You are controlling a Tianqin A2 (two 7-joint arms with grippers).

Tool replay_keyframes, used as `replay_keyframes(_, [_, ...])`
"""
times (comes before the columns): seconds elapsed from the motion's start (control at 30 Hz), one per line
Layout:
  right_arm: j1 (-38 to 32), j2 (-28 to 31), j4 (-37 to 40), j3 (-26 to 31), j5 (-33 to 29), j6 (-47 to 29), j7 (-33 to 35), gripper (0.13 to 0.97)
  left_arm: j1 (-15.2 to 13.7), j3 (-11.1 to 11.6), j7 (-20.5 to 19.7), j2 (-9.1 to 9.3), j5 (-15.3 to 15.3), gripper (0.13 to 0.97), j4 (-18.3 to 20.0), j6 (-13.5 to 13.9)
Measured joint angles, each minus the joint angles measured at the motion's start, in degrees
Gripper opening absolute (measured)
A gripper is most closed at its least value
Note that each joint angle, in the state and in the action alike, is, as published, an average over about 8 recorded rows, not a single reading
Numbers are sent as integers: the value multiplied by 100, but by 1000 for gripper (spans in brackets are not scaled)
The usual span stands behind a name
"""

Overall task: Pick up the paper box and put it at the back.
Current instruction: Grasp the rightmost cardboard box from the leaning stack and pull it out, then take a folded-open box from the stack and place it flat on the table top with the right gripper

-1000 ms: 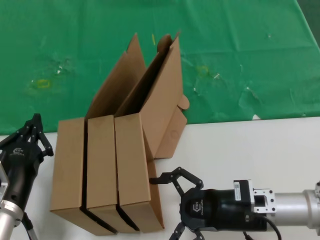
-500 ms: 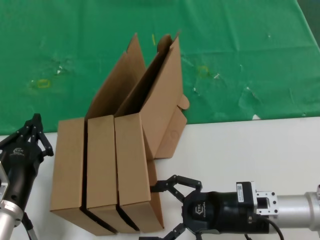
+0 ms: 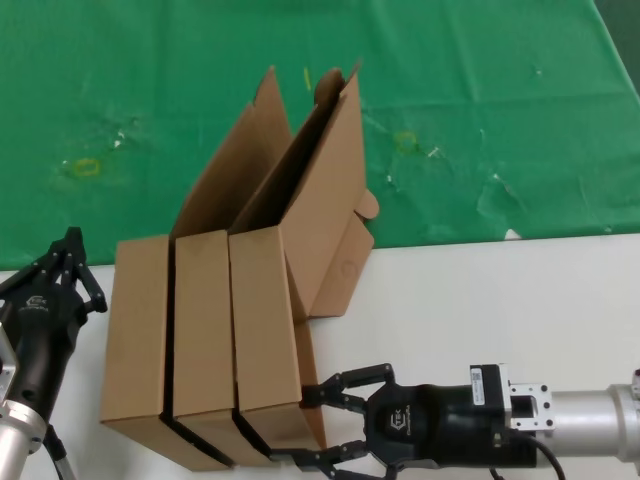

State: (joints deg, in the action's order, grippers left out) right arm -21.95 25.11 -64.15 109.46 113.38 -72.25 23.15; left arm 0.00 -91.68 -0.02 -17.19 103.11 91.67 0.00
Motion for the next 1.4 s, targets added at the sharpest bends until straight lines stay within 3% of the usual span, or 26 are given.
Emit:
replay_keyframes(0.23, [-9, -19, 16, 7, -41, 11, -18, 326, 0, 0, 0, 0, 0, 144, 0, 0])
replay_keyframes(0.53, [-18, -34, 23, 11, -75, 26, -38, 202, 0, 0, 0, 0, 0, 144, 0, 0])
replay_keyframes(1.03, [273, 152, -466, -109, 23, 96, -218, 151, 0, 0, 0, 0, 0, 144, 0, 0])
replay_keyframes(1.4, [990, 1169, -1703, -977, 557, 87, -470, 149, 0, 0, 0, 0, 0, 144, 0, 0])
